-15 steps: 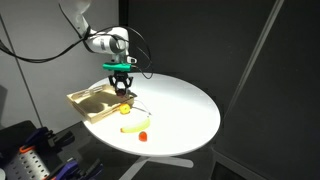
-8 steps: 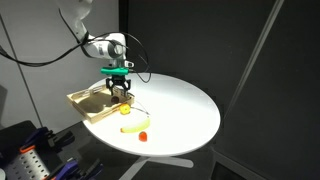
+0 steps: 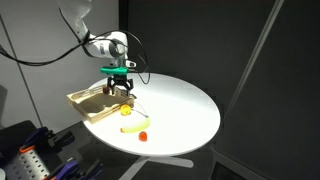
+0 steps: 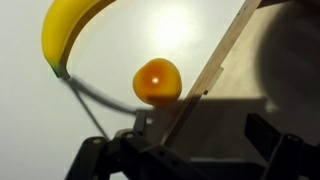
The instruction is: Put the plum toy on the wooden tray
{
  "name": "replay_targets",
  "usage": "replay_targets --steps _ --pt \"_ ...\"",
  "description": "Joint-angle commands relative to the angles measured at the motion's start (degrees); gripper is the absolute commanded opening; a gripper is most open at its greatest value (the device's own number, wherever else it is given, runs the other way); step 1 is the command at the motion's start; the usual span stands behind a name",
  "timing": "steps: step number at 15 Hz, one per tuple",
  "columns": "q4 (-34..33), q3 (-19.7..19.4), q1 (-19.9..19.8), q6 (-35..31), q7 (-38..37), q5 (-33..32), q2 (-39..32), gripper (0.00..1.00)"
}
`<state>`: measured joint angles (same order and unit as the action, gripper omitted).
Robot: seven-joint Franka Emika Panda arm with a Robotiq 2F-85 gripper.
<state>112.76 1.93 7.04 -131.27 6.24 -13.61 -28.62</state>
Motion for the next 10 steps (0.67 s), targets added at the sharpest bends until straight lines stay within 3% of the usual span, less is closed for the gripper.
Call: replay_targets --steps 1,10 --pt "3.0 -1.0 -0.1 2.1 -5.8 0.8 5.4 1.0" --pt "9.4 -1.7 -2.3 7.6 -11.1 2.3 17.0 1.0"
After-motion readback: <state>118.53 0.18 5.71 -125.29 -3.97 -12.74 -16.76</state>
